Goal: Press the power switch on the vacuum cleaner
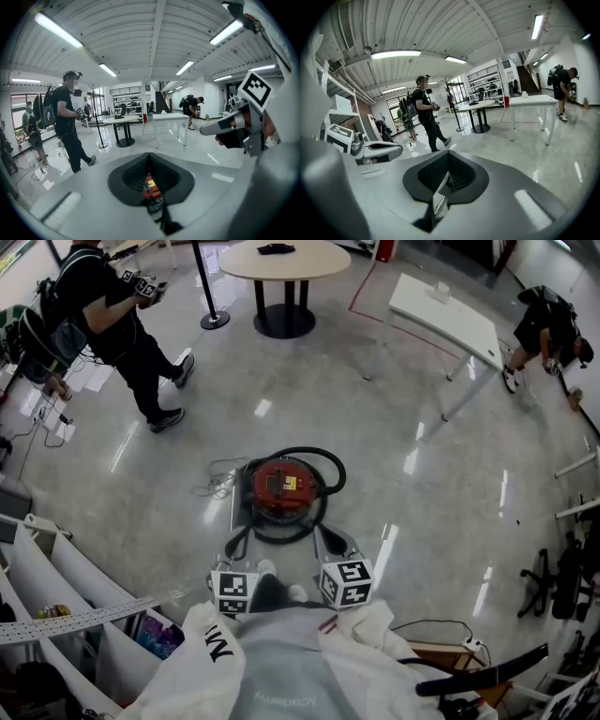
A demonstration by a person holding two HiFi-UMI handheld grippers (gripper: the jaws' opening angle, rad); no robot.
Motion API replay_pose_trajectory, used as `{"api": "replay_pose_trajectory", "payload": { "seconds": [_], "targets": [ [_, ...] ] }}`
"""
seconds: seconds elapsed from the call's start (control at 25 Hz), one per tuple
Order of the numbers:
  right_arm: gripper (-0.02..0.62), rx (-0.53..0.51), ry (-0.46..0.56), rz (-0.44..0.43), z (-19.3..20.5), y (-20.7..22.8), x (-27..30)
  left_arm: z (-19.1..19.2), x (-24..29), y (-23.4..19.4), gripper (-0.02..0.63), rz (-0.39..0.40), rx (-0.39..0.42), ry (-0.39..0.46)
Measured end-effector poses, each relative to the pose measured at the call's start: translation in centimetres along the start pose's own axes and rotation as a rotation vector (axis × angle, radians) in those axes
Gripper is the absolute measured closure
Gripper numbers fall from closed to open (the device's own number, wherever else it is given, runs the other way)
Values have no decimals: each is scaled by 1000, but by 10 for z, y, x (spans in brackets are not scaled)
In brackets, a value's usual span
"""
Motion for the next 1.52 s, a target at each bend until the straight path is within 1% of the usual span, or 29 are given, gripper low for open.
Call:
{"api": "replay_pose_trajectory", "payload": {
  "seconds": [0.24, 1.0, 1.32, 1.52],
  "targets": [
    [595, 6, -3, 29, -3, -6, 15, 1, 16, -17, 606, 32, 0, 12],
    [595, -6, 22, 122, -18, -26, 40, -1, 50, -51, 606, 137, 3, 70],
    [595, -17, 31, 154, -18, -34, 42, -8, 57, -59, 606, 160, 1, 111],
    [595, -27, 32, 165, -18, -38, 44, -1, 58, -61, 606, 165, -16, 111]
  ]
}}
Point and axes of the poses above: the fingertips, and each gripper's own axes: x forward along the fingers, y to its right, z out of its underside, the point moved 6 cm from there along -x, backward along the fingers, and after that the axes turned 11 degrees about x, right-handed, at the moved point
